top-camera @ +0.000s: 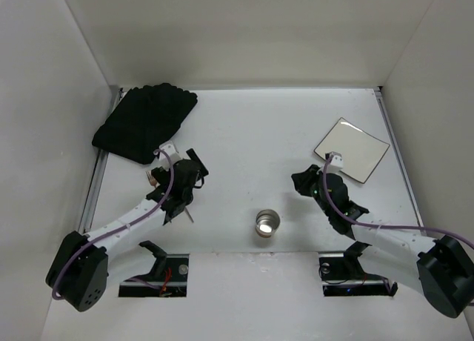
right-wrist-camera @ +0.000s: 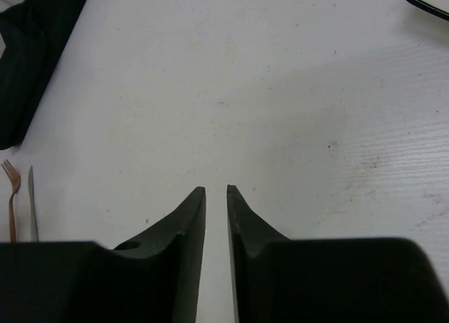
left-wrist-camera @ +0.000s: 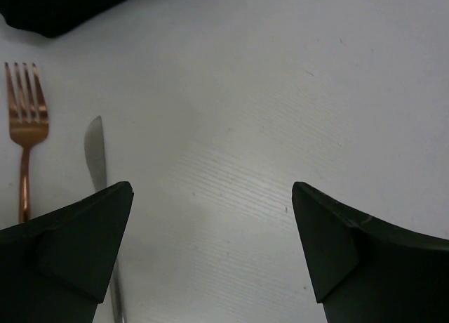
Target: Set the dinner table for one person
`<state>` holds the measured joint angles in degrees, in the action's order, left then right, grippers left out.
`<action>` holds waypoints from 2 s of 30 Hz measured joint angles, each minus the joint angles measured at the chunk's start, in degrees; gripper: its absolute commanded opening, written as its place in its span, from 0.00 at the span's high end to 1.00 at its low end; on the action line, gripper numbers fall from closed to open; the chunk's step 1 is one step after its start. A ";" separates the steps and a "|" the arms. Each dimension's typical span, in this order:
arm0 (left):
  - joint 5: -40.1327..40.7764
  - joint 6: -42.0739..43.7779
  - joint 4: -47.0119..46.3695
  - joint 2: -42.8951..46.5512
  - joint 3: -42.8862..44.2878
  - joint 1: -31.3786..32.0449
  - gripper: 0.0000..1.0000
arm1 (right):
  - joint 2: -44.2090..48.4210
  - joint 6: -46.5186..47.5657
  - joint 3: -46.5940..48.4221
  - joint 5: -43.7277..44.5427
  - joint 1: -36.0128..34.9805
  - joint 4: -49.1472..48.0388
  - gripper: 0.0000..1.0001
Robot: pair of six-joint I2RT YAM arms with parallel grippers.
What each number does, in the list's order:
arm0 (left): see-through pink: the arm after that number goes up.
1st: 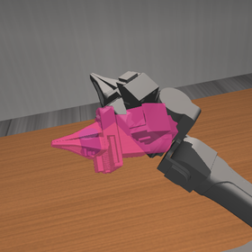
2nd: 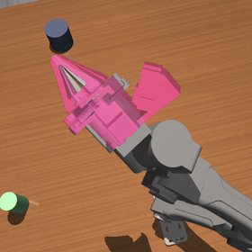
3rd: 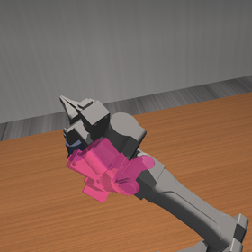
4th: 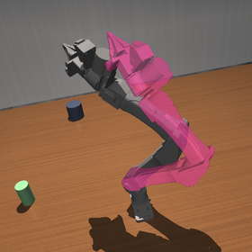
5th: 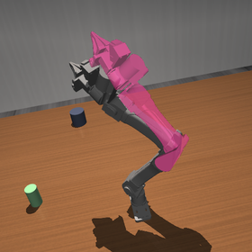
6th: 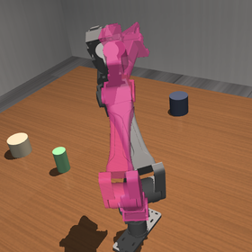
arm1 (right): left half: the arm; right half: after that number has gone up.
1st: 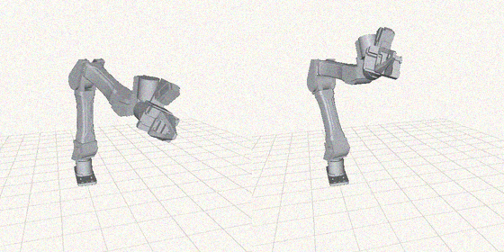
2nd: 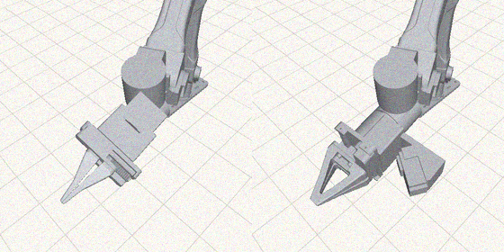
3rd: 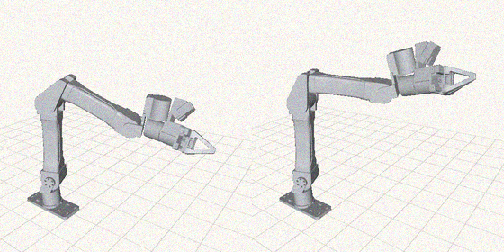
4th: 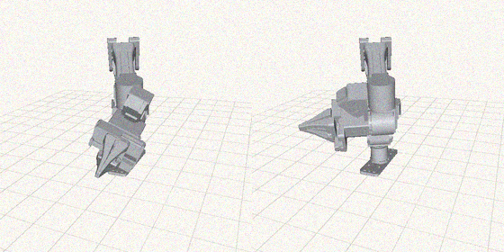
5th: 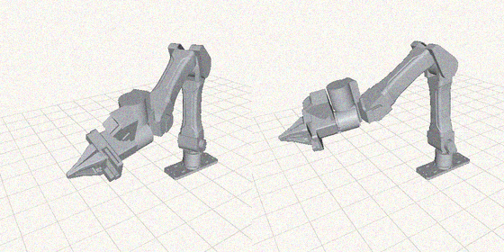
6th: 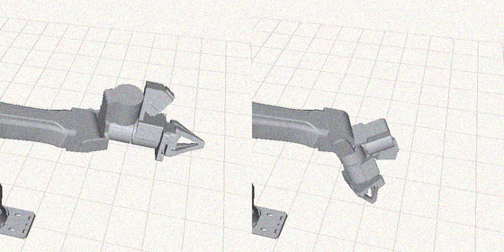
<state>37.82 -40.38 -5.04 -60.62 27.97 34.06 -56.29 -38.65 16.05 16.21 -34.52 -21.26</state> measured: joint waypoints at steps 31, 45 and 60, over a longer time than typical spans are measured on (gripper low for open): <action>-1.38 18.34 -2.84 -46.80 36.00 -23.91 0.53 | -1.86 -0.11 0.02 -0.61 -0.50 0.11 0.39; -10.99 17.22 3.30 -61.83 56.35 -28.28 0.82 | -1.81 -0.13 0.02 -0.79 -0.50 0.11 0.39; -18.84 11.54 2.80 -66.38 62.75 -9.42 0.90 | -0.28 -0.13 0.02 -0.79 -0.31 0.07 0.39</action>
<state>18.98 -28.84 -2.24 -127.00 90.72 24.64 -56.58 -38.79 16.08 15.42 -34.83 -21.19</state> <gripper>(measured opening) 0.108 0.609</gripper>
